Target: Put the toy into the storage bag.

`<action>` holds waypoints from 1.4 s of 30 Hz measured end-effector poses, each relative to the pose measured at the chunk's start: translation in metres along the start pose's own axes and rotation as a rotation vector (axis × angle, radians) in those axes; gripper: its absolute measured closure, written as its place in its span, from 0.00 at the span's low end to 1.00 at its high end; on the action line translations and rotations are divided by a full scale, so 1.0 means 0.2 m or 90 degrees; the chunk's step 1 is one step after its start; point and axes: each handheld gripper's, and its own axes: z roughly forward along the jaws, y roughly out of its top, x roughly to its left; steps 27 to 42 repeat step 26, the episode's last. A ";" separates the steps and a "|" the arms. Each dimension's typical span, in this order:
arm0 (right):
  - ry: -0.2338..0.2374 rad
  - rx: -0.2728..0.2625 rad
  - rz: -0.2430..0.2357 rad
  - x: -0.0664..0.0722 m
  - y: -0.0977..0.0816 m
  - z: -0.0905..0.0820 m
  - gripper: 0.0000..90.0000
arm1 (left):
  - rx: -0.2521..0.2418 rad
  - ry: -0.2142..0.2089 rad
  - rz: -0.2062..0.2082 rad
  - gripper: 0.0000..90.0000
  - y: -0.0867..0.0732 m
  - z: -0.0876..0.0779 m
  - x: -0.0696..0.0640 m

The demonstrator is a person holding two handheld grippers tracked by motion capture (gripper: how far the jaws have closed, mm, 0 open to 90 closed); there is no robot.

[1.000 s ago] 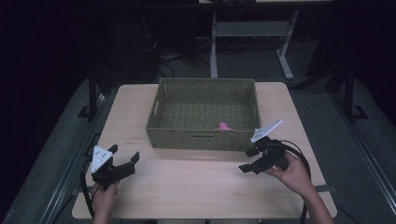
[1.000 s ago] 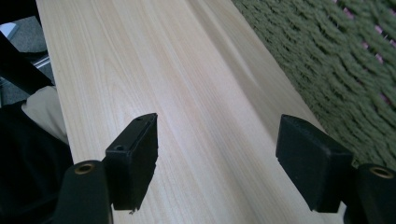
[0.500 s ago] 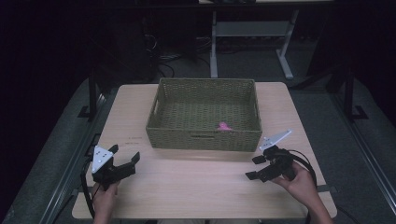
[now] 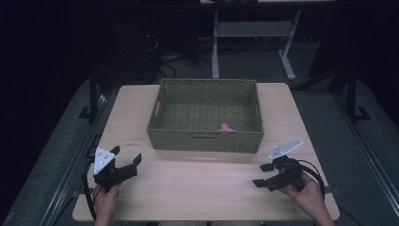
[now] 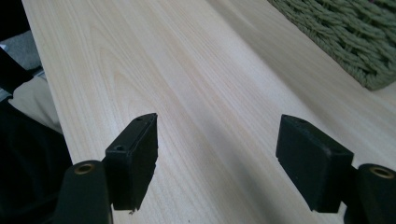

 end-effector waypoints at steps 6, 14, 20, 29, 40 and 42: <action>-0.016 -0.033 0.014 0.02 -0.07 -0.02 0.32 | 0.001 -0.001 0.003 0.14 0.00 0.00 -0.01; -0.035 -0.053 0.015 0.04 -0.12 -0.05 0.32 | 0.003 -0.002 0.004 0.14 0.00 0.00 -0.01; -0.045 -0.072 0.014 0.06 -0.14 -0.02 0.32 | 0.003 -0.004 0.005 0.14 0.00 0.01 -0.01; -0.059 -0.091 0.027 0.08 -0.20 -0.02 0.32 | 0.000 -0.004 0.003 0.14 0.00 0.01 -0.01; -0.059 -0.091 0.027 0.08 -0.20 -0.02 0.32 | 0.000 -0.004 0.003 0.14 0.00 0.01 -0.01; -0.059 -0.091 0.027 0.08 -0.20 -0.02 0.32 | 0.000 -0.004 0.003 0.14 0.00 0.01 -0.01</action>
